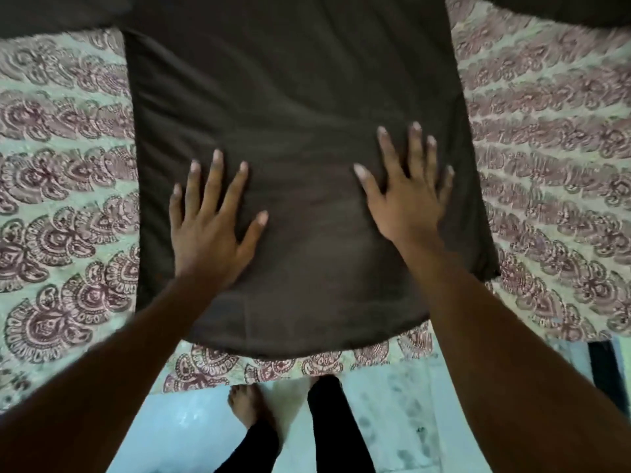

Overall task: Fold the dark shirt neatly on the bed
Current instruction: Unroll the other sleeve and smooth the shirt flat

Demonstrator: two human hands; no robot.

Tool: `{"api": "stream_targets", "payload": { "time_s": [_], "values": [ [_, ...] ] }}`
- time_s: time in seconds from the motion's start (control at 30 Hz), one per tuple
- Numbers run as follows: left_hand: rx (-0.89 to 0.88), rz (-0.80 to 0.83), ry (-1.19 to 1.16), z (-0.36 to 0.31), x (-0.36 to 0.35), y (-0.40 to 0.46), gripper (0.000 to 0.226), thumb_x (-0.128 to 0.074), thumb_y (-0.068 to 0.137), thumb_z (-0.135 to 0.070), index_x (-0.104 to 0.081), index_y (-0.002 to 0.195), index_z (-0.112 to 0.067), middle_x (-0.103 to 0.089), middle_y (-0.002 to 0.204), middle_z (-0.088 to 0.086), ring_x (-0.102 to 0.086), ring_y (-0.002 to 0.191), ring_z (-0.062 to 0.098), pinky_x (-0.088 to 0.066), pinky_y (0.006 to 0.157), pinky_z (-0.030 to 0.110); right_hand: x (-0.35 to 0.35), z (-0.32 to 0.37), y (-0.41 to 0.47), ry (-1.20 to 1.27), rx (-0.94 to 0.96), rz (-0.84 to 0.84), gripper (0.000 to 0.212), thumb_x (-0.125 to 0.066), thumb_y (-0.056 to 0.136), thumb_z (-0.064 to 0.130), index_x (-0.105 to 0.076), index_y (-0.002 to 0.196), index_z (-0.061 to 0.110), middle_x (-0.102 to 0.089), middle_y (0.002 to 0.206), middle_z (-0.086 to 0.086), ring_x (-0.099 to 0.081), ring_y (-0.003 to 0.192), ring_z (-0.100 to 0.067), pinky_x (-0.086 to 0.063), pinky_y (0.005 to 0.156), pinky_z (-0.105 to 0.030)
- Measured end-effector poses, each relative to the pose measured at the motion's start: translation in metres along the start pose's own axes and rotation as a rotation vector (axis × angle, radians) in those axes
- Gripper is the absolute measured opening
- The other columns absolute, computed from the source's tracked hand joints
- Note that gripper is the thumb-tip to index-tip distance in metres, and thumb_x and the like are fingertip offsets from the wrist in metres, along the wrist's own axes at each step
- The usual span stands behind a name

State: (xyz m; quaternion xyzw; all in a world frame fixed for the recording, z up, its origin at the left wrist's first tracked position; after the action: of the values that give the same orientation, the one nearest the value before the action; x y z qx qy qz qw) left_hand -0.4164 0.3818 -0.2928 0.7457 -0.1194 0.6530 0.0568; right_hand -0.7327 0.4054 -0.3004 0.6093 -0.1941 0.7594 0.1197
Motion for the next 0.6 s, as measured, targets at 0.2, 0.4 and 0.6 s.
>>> {"api": "stream_targets", "payload": {
  "time_s": [0.2,0.4,0.6],
  "values": [
    [0.073,0.123,-0.01,0.008,0.001,-0.103,0.083,-0.043,0.091,-0.068,-0.029,0.164,-0.031,-0.009,0.176,0.002,-0.011,0.161,0.035,-0.019,0.124,0.063,0.017,-0.119,-0.071,0.049,-0.391,-0.004,0.09,-0.015,0.09,0.09,-0.006,0.165,0.04,-0.004,0.175,-0.013,-0.004,0.159,-0.044,-0.008,0.122,-0.072],
    [-0.054,0.063,-0.151,-0.064,0.006,-0.049,0.07,-0.039,0.101,-0.06,-0.028,0.164,-0.031,-0.009,0.175,0.004,-0.007,0.162,0.031,-0.016,0.127,0.057,0.026,-0.018,-0.029,-0.029,-0.073,-0.106,0.077,-0.033,0.1,0.076,-0.012,0.165,0.04,0.001,0.173,-0.021,0.002,0.157,-0.05,-0.006,0.121,-0.071],
    [-0.059,0.157,-0.031,-0.099,-0.026,-0.092,0.071,-0.04,0.102,-0.062,-0.022,0.165,-0.036,-0.007,0.176,0.001,-0.01,0.162,0.03,-0.013,0.125,0.065,-0.013,0.034,-0.071,-0.062,0.155,0.05,0.068,-0.03,0.102,0.072,-0.012,0.163,0.049,0.003,0.176,-0.002,0.001,0.162,-0.031,-0.008,0.125,-0.065]
  ]
}}
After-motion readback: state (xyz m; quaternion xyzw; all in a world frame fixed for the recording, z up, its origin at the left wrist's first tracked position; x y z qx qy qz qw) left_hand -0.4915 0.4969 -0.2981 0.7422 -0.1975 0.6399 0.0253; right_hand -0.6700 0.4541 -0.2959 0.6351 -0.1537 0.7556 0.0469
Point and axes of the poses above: each hand's wrist, its own y-axis towards the middle knuckle, its own x-axis out of the back of the hand, z = x × y, the point moved 10 cm from there along y, towards the middle knuckle
